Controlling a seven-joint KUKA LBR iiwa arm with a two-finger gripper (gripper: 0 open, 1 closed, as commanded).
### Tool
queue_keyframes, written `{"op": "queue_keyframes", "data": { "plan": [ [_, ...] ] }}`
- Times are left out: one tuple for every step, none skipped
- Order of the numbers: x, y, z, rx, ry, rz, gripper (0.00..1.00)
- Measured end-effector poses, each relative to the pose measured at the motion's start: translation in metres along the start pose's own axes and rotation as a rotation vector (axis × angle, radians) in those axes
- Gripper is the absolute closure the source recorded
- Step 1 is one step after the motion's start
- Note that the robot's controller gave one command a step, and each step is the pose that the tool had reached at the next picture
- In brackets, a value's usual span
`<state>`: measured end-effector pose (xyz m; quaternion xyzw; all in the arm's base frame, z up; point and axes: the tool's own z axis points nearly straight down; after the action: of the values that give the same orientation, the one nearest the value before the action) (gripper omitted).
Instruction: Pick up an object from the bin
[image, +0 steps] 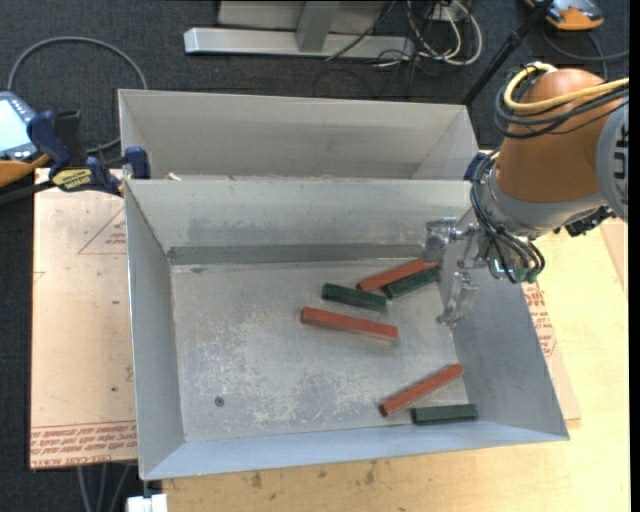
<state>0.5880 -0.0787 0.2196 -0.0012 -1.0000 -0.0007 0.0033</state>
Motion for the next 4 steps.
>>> {"op": "queue_keyframes", "data": {
  "plan": [
    [0.049, 0.065, 0.142, -0.001, 0.000, -0.226, 0.00],
    [-0.006, 0.181, 0.072, -0.001, -0.016, -0.458, 0.00],
    [-0.007, 0.136, 0.153, 0.002, 0.000, -0.522, 0.00],
    [-0.022, 0.072, 0.149, 0.005, -0.011, -0.487, 0.00]
  ]
}}
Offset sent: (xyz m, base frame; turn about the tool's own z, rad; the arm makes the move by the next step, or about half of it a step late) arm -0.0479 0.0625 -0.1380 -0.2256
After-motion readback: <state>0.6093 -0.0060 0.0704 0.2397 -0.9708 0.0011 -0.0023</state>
